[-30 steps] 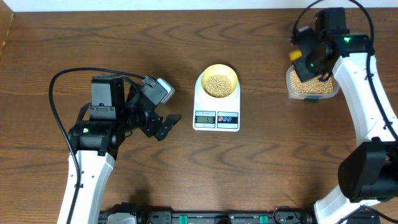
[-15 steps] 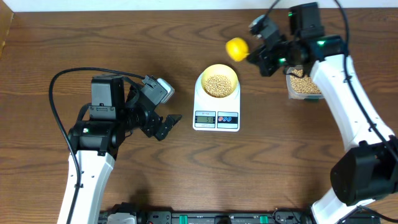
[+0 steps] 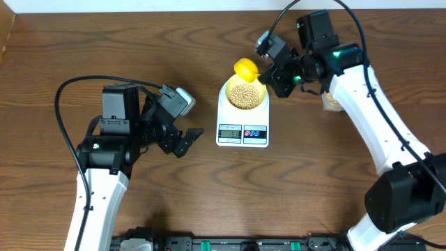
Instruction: Scoop item into bowl and weigh 50g on scale
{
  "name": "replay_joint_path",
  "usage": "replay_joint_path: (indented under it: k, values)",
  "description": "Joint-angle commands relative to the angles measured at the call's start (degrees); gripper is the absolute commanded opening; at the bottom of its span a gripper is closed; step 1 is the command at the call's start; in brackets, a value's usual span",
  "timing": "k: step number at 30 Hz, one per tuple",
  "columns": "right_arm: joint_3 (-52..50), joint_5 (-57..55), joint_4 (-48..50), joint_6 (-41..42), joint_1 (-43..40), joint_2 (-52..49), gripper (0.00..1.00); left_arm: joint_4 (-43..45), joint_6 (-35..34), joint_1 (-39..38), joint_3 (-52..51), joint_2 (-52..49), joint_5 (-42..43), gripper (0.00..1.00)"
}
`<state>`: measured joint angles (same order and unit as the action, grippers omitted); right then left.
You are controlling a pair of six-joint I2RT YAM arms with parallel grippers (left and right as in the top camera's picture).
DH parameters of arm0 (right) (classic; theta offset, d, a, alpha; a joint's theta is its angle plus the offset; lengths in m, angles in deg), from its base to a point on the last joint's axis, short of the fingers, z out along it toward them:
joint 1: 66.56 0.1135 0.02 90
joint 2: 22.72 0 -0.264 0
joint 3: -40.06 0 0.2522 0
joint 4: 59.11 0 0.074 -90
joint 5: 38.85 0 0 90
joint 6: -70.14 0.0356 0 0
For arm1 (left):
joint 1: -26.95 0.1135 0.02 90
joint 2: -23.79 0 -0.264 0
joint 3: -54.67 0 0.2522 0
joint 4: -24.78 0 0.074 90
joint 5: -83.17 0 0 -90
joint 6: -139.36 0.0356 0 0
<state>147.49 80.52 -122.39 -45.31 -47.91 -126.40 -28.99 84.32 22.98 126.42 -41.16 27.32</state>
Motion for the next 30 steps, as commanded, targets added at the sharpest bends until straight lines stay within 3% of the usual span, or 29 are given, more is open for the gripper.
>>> replay_joint_path:
  k: [1, 7, 30]
  values:
    - [-0.7, -3.0, -1.0, -2.5, 1.2, -1.5, 0.01, 0.0, 0.4, 0.0, 0.8, -0.2, -0.3, 0.98]
    - [-0.8, -8.2, -1.5, -3.4, 2.5, -2.2, 0.01, 0.0, 0.4, 0.0, 0.8, -0.2, -0.3, 0.98]
    - [-0.9, -8.3, 0.3, -7.0, 2.6, -6.7, 0.01, 0.0, 0.4, 0.0, 0.8, -0.2, -0.3, 0.98]
